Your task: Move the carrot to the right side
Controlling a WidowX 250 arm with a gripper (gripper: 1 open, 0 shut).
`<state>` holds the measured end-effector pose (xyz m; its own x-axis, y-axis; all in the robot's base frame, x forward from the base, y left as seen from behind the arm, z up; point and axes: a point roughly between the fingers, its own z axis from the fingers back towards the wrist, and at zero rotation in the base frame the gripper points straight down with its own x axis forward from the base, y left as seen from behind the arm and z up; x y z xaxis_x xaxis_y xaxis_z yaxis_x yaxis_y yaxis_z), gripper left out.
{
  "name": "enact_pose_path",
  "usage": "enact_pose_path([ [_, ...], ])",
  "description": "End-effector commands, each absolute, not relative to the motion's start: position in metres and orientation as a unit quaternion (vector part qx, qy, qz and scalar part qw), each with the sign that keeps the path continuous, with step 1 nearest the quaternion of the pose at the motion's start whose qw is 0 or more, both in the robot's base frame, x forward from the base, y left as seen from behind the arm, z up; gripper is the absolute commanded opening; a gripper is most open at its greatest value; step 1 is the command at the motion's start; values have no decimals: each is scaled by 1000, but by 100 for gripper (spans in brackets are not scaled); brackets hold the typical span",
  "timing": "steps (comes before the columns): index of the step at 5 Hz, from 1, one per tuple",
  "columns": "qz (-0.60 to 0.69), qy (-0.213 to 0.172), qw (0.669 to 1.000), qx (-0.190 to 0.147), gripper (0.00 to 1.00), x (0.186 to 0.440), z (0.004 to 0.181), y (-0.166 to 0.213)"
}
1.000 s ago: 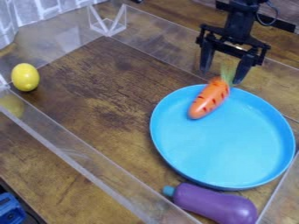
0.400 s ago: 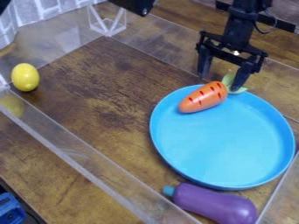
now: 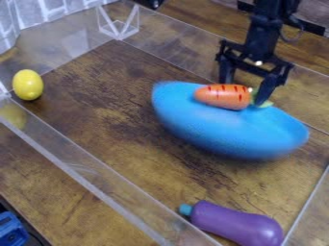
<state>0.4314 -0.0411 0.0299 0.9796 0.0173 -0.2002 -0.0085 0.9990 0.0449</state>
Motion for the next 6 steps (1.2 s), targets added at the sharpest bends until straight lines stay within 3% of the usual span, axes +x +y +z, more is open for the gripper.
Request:
enact_pose_path([
  [1,1,76,997,21,100,439,41,-27],
  [5,-90,142,985,31,100,424,26,33],
  [6,-119,159,980,27,0,413,23,35],
])
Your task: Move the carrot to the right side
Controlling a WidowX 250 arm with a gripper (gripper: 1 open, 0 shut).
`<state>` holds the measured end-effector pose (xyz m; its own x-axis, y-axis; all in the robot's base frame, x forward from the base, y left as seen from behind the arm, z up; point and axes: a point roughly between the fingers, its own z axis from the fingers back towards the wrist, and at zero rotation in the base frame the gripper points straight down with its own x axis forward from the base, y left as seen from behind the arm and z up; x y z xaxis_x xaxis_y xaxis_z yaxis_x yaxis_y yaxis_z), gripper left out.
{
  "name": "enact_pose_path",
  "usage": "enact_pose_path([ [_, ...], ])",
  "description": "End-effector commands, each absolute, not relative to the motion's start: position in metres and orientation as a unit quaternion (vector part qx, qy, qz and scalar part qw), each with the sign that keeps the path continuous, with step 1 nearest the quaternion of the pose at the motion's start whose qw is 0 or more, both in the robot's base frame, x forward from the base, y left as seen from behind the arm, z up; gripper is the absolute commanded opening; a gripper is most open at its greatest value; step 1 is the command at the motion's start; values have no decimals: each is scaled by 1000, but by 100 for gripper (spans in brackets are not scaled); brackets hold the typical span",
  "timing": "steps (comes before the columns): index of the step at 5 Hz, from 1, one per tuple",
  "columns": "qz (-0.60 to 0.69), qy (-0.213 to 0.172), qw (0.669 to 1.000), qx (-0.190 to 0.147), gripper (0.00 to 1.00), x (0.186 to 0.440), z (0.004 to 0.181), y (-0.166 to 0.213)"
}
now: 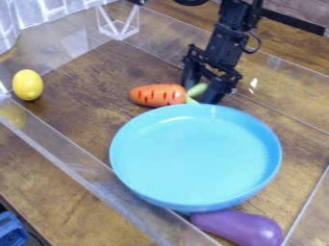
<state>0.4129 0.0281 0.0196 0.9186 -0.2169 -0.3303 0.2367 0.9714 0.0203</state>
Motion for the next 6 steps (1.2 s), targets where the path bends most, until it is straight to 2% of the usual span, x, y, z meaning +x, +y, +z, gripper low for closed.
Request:
enact_pose_path([
  [1,-132,162,978,26,100,417,23,42],
  [2,-161,161,973,23,0,416,21,28],
  [3,-187,160,969,20,100,414,21,16],
  [4,-174,157,972,9,0,416,26,18],
  [5,-157,157,975,0,100,420,26,23],
  [6,-172,153,973,-9,0,421,33,17],
])
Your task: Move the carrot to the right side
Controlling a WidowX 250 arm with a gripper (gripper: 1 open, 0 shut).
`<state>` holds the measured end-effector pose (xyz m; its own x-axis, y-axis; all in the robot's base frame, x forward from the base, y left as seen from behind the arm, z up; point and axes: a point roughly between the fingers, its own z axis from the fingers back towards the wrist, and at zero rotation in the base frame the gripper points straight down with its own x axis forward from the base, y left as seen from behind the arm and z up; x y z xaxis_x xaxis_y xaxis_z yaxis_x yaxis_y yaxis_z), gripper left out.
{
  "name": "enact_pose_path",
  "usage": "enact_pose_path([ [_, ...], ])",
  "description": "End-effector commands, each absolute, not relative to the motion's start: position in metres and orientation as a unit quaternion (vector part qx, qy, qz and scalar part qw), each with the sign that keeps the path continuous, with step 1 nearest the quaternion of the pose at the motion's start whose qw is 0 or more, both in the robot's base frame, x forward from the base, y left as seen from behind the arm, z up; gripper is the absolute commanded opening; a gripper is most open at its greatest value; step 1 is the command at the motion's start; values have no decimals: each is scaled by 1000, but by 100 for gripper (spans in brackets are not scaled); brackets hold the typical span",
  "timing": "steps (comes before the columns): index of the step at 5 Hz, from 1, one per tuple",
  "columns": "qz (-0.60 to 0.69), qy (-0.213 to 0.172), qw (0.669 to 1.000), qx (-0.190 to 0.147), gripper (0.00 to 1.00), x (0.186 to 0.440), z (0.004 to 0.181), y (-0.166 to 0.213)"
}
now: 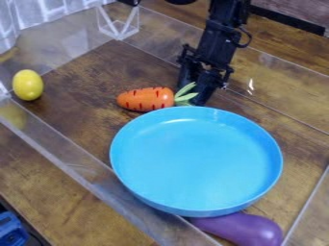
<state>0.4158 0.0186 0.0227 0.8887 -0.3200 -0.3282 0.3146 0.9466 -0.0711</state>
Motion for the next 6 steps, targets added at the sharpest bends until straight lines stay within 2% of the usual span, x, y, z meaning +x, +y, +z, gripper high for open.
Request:
enact_pose_path([
  [1,-186,149,971,-16,0,423,39,11],
  [2,-203,143,968,-24,0,424,47,2],
  [4,-156,126,979,-48,0,431,53,-1],
  [5,-191,123,973,-52,100,431,55,-10],
  [6,-225,120,965,-55,100,430,57,-18],
])
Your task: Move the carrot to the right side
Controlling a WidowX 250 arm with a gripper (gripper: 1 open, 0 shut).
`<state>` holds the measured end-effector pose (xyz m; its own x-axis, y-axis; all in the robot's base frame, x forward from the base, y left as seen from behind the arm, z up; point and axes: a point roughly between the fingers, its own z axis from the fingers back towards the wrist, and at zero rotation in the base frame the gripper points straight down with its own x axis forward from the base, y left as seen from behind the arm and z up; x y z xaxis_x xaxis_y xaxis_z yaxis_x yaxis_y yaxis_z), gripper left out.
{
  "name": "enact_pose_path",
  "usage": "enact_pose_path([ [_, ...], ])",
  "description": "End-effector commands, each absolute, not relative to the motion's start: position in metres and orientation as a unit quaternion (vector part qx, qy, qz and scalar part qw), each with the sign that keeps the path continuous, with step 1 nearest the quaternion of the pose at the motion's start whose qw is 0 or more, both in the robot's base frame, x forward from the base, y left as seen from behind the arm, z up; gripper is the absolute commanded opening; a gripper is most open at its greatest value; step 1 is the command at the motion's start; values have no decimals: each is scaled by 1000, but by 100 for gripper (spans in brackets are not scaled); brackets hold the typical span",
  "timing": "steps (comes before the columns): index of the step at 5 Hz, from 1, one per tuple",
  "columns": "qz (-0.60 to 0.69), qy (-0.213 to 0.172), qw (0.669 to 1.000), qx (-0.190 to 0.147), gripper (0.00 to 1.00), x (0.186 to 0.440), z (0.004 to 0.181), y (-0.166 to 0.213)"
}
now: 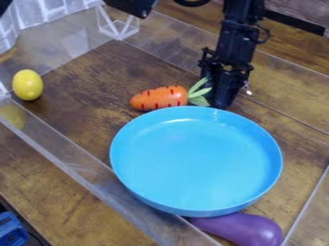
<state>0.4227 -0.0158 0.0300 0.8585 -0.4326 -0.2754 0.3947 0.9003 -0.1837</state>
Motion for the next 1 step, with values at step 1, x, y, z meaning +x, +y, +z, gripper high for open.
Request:
enact_pose_path([
  [1,-257,120,957,-59,100,427,58,-25],
])
